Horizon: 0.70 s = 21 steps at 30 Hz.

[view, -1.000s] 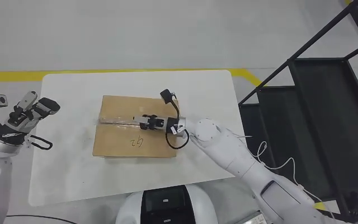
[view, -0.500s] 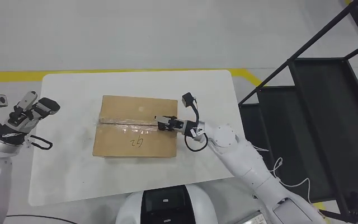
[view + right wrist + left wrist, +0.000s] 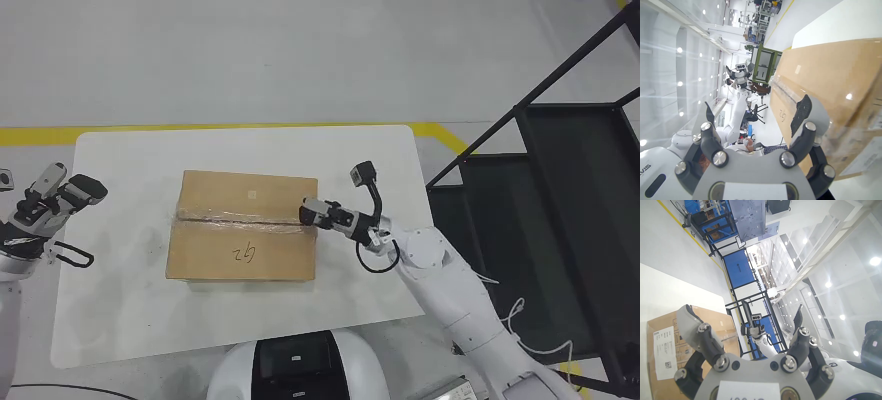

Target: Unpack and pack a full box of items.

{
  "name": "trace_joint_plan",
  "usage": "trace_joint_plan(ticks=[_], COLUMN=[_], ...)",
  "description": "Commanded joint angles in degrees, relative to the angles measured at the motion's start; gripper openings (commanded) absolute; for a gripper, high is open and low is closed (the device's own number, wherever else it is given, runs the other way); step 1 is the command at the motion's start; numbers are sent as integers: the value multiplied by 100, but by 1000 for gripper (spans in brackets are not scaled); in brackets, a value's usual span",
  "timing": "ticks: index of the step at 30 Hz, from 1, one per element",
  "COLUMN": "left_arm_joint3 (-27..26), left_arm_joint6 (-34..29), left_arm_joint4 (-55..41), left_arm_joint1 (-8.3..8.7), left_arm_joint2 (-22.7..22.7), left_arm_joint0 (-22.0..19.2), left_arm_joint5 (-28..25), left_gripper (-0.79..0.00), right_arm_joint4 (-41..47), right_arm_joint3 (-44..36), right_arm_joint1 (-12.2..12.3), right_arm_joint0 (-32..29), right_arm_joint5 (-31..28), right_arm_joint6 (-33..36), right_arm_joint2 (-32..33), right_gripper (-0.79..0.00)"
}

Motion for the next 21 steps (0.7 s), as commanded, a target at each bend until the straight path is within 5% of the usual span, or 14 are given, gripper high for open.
trace_joint_plan(ticks=[1, 12, 21], left_arm_joint3=[0, -21, -153], left_arm_joint6=[0, 734, 709], left_arm_joint4=[0, -94, -152], left_arm_joint1=[0, -61, -104], left_arm_joint2=[0, -359, -637], left_arm_joint0=[0, 264, 531], left_arm_joint5=[0, 131, 185], left_gripper=[0, 0, 0], right_arm_joint4=[-10, 261, 460], right_arm_joint3=[51, 1363, 2450], right_arm_joint1=[-72, -763, -1404], right_arm_joint0=[261, 1801, 2564], right_arm_joint5=[80, 204, 46], right_arm_joint6=[-76, -487, -837], right_arm_joint2=[-280, -2080, -2995], right_gripper=[0, 0, 0])
